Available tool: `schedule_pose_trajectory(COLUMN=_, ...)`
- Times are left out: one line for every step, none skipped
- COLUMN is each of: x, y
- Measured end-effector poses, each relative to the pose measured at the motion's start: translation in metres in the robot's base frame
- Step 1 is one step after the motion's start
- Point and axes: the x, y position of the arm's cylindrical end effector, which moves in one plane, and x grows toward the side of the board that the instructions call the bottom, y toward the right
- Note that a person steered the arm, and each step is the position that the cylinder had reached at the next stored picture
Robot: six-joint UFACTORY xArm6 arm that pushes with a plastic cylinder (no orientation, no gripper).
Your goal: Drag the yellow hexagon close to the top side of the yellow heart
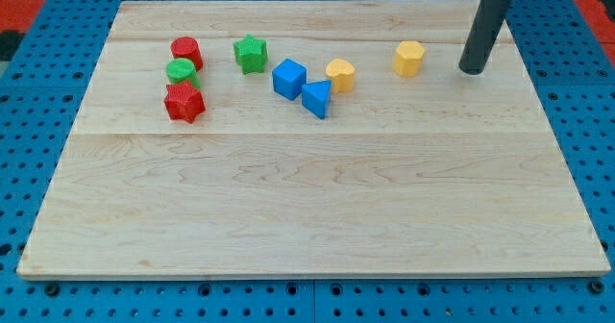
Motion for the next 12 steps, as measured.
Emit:
schedule_pose_trajectory(x=-0.009, y=-0.005)
schedule_pose_trajectory(x=-0.013, y=-0.032)
schedule_pose_trajectory(x=-0.024, y=-0.071)
schedule_pose_trajectory(x=-0.028, y=-0.094)
schedule_pose_trajectory(x=-0.028, y=-0.108)
schedule_pose_trajectory(x=0.004, y=-0.098)
schedule_pose_trajectory(x=0.005, y=-0.1)
schedule_pose_trajectory(x=0.004, y=-0.101)
schedule_pose_trajectory(x=-0.002, y=-0.105)
schedule_pose_trajectory(x=-0.007, y=-0.107)
schedule_pose_trajectory(x=-0.013, y=-0.111)
schedule_pose_trajectory(x=-0.02, y=-0.115)
